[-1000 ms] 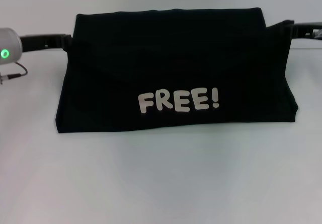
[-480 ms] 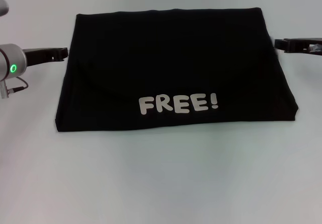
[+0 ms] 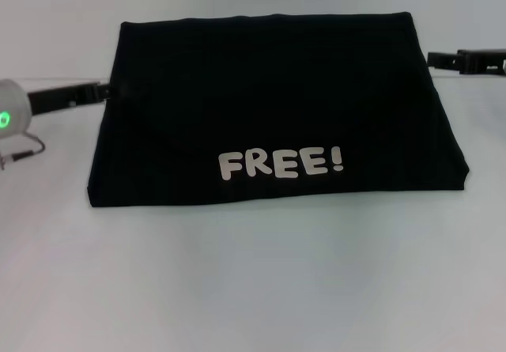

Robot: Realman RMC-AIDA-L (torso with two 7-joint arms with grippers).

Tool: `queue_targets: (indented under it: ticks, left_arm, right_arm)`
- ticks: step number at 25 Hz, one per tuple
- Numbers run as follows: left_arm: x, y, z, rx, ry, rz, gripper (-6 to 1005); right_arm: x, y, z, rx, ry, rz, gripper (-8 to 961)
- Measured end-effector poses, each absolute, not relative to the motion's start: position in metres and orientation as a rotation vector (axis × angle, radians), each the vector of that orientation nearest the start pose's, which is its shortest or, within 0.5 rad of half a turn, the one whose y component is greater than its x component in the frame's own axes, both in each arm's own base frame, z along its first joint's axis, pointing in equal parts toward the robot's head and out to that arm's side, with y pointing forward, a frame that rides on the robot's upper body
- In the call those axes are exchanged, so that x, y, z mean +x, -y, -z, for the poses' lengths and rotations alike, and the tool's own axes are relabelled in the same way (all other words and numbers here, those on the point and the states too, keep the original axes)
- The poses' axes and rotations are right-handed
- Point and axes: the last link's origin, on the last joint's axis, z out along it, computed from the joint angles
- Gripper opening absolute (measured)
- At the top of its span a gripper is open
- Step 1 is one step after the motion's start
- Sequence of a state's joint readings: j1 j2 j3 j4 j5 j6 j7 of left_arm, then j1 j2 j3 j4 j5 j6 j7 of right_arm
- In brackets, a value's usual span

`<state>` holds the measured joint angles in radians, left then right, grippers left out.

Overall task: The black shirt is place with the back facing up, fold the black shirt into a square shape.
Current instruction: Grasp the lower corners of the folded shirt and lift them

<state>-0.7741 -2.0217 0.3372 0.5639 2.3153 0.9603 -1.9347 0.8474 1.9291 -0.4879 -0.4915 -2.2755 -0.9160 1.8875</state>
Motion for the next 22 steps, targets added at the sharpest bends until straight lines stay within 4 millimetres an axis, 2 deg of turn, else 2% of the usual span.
queue_targets:
  ticks: [3, 6, 7, 9, 13, 14, 22]
  left_arm:
    - [-0.294, -0.416, -0.057, -2.055, 1.263, 0.608, 597]
    - [-0.300, -0.391, -0.058, -2.129, 1.258, 0.661, 766]
    - [-0.307, -0.377, -0.059, -2.159, 1.263, 0.664, 823]
    - [-0.311, -0.372, -0.059, -2.163, 1.266, 0.654, 855]
    - [-0.321, -0.362, -0.054, -2.169, 1.268, 0.611, 918]
    - [-0.326, -0.359, -0.046, -2.167, 1.269, 0.574, 934]
    - [-0.336, -0.362, -0.021, -2.129, 1.299, 0.455, 908]
  right_arm:
    - [0.268, -0.459, -0.066, -2.152, -1.092, -0.417, 555]
    - [0.271, -0.448, -0.061, -2.201, -1.123, -0.426, 609]
    - [0.272, -0.441, -0.055, -2.231, -1.146, -0.438, 625]
    - [0.272, -0.438, -0.053, -2.246, -1.156, -0.443, 656]
    - [0.273, -0.433, -0.044, -2.260, -1.177, -0.449, 642]
    - [0.273, -0.432, -0.043, -2.258, -1.180, -0.448, 642]
    - [0.275, -0.430, -0.039, -2.255, -1.190, -0.448, 638]
